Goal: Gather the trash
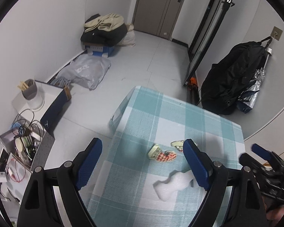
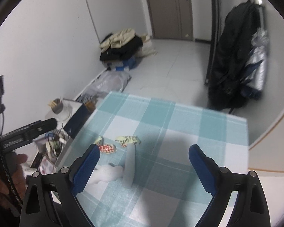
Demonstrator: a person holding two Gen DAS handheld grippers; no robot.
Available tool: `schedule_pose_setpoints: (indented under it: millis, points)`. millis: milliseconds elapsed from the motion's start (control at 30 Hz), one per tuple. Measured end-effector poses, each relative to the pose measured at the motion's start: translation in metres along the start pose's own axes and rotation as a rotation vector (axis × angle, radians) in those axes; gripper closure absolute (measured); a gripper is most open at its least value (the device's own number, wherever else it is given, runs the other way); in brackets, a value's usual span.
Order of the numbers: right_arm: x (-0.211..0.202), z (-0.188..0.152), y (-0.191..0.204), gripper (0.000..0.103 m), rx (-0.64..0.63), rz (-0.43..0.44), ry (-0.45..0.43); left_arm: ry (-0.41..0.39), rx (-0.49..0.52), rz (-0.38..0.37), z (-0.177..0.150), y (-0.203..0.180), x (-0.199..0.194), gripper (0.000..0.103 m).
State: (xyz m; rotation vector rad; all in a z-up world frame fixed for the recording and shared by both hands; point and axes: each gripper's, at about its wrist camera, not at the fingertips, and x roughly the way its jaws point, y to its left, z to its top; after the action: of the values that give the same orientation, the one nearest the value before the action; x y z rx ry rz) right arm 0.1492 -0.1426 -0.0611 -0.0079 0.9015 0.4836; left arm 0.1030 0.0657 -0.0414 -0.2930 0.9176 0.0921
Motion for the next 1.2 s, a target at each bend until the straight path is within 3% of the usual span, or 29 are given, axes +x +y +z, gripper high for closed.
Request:
schedule_pose_setpoints:
  millis: [233,433,567,867,1200]
  points:
    - [0.064,-0.002,0.003,0.031,-0.028,0.045,0.148,0.057,-0.033,-0.009,-0.001,0.011,0.011,0.018]
    - [0.100,-0.003,0.008,0.042,-0.007,0.118,0.224,0.094,-0.031,-0.007,-0.003,0.013,0.020,0.018]
    - [0.113,-0.004,0.011,0.056,-0.005,0.128,0.258,0.105,-0.033,0.007,-0.004,0.018,0.025,0.018]
    - [0.111,-0.004,0.023,0.088,-0.085,0.083,0.253,0.134,-0.023,0.000,-0.007,0.018,0.032,0.018]
    - [0.088,-0.004,0.014,0.095,-0.090,0.110,0.195,0.141,0.005,-0.021,-0.012,0.014,0.035,0.018]
